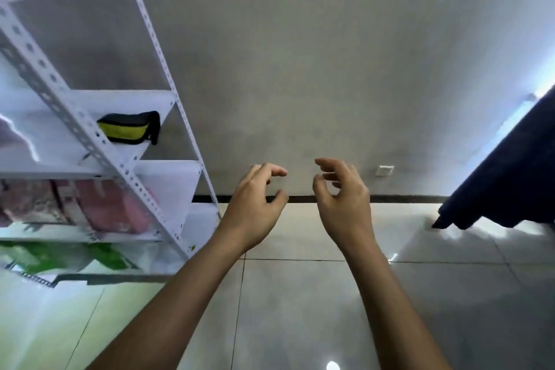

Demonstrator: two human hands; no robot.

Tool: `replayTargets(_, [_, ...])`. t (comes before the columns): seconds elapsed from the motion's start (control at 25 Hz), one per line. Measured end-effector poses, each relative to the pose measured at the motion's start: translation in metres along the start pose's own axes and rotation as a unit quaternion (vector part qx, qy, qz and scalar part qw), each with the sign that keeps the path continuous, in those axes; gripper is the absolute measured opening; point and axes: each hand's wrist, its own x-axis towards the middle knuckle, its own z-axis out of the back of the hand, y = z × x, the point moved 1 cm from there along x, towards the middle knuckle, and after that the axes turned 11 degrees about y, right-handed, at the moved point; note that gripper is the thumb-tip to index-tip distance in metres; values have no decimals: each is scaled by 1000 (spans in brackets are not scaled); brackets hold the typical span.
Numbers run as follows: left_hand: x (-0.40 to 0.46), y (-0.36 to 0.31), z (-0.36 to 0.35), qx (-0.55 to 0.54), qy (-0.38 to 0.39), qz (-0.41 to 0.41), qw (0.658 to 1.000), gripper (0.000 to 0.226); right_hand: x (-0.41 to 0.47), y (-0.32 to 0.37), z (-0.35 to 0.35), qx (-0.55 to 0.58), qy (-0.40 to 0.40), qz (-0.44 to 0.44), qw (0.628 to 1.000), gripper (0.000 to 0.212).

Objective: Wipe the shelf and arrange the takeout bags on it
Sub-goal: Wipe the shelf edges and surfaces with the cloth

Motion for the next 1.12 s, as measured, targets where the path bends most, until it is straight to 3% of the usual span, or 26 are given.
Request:
replayTargets(0.44, [-127,127,165,-18,-107,72,991,24,-38,134,-201,20,137,40,990,26])
replayTargets(0.76, [-221,219,275,-16,-152,94,984,23,-83,219,-337,39,171,64,983,26])
replayTargets(1.12, [-227,294,333,-35,-170,99,980,23,-65,257,-424,21,203,65,977,26])
